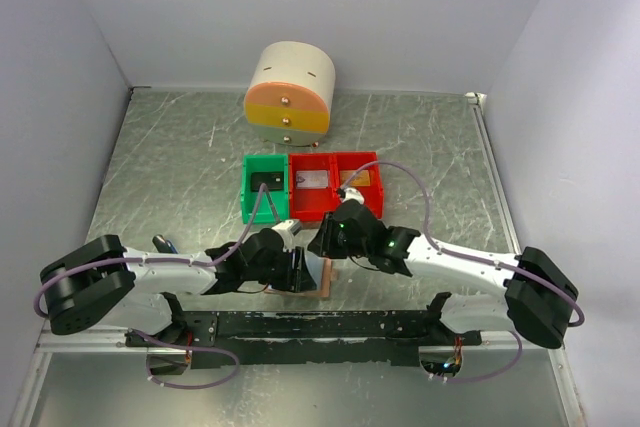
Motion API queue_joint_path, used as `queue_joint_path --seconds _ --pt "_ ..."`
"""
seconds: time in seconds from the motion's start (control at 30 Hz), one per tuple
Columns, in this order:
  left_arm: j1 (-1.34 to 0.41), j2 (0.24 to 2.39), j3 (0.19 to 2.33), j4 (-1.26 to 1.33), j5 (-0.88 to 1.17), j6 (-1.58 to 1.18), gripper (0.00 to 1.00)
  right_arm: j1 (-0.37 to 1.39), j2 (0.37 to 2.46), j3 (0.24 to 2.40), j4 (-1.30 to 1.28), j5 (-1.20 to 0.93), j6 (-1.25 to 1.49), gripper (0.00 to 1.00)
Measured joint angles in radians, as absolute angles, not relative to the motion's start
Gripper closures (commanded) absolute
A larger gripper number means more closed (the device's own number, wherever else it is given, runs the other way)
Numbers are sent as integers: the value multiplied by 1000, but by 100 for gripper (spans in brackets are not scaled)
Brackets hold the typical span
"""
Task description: Take the credit cards out of the card holder
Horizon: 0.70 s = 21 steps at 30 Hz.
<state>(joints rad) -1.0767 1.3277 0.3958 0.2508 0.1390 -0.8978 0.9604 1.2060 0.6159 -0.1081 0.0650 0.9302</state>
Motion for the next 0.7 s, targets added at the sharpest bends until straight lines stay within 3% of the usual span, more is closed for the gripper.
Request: queue_joint_path --seconds 0.4,0.53,0.7 --pt "-1093 1263 398 208 144 -876 27 960 1381 591 -63 -19 900 77" --pt "-1097 1157 437 62 96 -847 20 960 1369 532 -49 -26 901 76" --pt "-1097 1077 478 -113 -42 -854 18 959 1358 523 -49 -26 897 76"
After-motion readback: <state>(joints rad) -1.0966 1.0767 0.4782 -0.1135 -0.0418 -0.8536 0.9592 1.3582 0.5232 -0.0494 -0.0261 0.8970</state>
